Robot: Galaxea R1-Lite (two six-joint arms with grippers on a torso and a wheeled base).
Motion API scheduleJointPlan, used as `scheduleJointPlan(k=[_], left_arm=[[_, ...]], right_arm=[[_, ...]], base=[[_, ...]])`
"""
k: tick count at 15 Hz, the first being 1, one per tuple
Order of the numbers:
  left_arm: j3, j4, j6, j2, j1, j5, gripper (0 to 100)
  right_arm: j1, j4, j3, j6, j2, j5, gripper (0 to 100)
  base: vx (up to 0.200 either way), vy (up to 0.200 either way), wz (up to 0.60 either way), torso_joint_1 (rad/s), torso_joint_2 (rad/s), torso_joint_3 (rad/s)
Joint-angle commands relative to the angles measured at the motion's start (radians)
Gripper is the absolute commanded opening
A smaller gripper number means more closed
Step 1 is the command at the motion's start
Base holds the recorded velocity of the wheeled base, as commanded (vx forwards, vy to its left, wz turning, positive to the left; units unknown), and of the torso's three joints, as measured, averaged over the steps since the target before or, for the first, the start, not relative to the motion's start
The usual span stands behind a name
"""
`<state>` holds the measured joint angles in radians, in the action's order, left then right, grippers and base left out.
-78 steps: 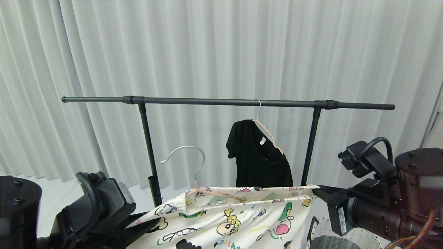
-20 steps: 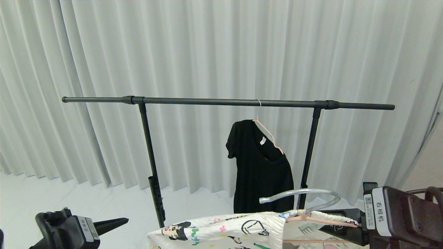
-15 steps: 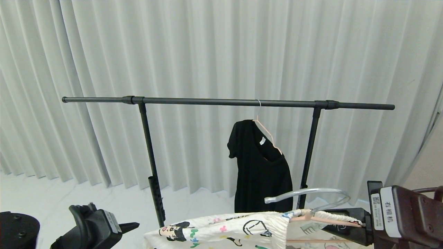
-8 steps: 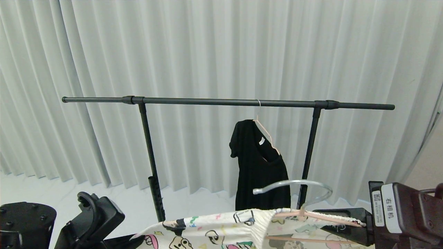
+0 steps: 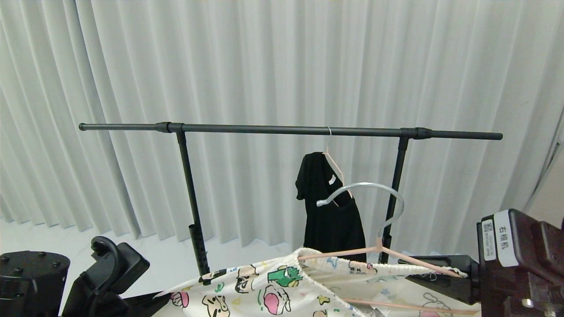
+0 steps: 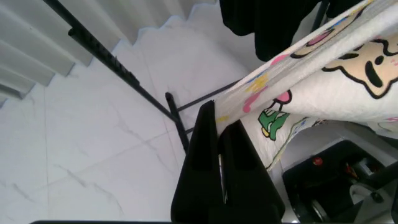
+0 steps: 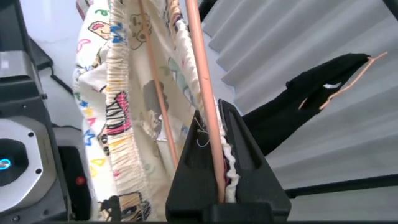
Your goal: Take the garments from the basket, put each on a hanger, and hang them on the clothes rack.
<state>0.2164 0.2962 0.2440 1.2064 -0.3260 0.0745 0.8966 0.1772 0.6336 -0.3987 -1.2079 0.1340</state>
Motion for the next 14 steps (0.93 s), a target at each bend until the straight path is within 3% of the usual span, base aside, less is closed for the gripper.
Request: scheduleJointPlan(k=[1,2,8,10,14], left_arm=[[0.015,0.0,0.001,-0.008,-0.013,-0.001,0],[0.02,0.001,0.0,-0.014,-0.016,-0.001,100],[0.032,0.001,-0.014,-0.133,-0.028,0.039,100],[0.069,0.001,-0.051,-0.162,-0.028,0.059,100],[0.218,0.0,-0.238,-0.149,-0.028,0.053,100]], right_arm=[[-0.001,0.002,-0.002,0.006,0.001,-0.017,0],[-0.001,0.004,-0.005,0.012,0.001,-0.025,0],[-0.031,0.004,-0.012,0.044,0.002,-0.051,0],[-0.058,0.002,-0.018,0.055,0.004,-0.06,0],[-0.125,-0.008,-0.095,0.081,0.059,-0.111,0]], base=[[0.0,0.0,0.0,0.0,0.0,0.0],[0.0,0.0,0.0,0.0,0.0,0.0],[0.0,0.0,0.0,0.0,0.0,0.0],[0.0,0.0,0.0,0.0,0.0,0.0],[0.0,0.0,0.0,0.0,0.0,0.0]])
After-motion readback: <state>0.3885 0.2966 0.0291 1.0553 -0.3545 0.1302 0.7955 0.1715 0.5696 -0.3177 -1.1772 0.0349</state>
